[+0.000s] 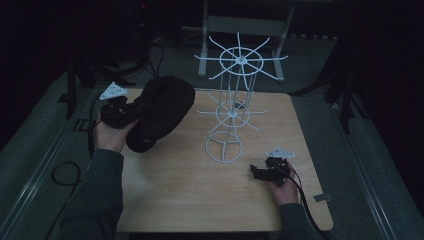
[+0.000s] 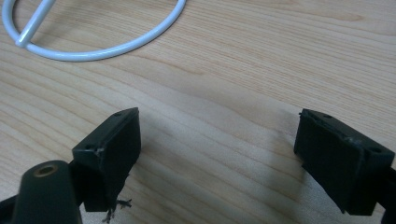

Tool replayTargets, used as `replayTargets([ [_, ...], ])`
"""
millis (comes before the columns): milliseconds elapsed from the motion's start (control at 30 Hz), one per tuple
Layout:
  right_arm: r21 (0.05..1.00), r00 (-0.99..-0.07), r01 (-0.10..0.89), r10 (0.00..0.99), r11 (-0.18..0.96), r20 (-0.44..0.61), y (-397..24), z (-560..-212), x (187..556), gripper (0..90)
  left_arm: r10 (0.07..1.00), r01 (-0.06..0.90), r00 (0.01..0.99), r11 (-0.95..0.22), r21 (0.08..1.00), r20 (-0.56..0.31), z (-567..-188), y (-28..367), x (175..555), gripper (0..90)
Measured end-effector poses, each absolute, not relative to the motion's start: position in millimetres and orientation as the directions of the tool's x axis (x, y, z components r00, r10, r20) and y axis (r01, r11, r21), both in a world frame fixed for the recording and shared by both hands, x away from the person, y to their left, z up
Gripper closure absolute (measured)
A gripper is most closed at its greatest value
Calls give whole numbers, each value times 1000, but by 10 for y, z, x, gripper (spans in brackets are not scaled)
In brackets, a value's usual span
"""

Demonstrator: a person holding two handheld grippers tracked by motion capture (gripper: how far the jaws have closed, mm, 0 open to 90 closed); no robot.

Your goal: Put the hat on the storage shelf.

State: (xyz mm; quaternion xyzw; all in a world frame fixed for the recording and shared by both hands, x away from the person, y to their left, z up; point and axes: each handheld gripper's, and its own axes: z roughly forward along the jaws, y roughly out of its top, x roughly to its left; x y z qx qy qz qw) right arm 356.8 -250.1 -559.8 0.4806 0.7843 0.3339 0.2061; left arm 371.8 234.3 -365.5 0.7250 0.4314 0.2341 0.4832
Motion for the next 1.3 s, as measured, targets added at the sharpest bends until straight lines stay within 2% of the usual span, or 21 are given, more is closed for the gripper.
replayTargets([
  [1000, 722, -454, 615, 891, 317, -4, -2502, -5599, 3568, 145, 828, 316, 553, -101, 943, -96, -3283, 2324, 3768, 838],
  [1300, 722, -454, 615, 891, 317, -4, -2502, -5598, 3568, 144, 811, 298, 571, -60, 953, -128, -3218, 2318, 3769, 838],
])
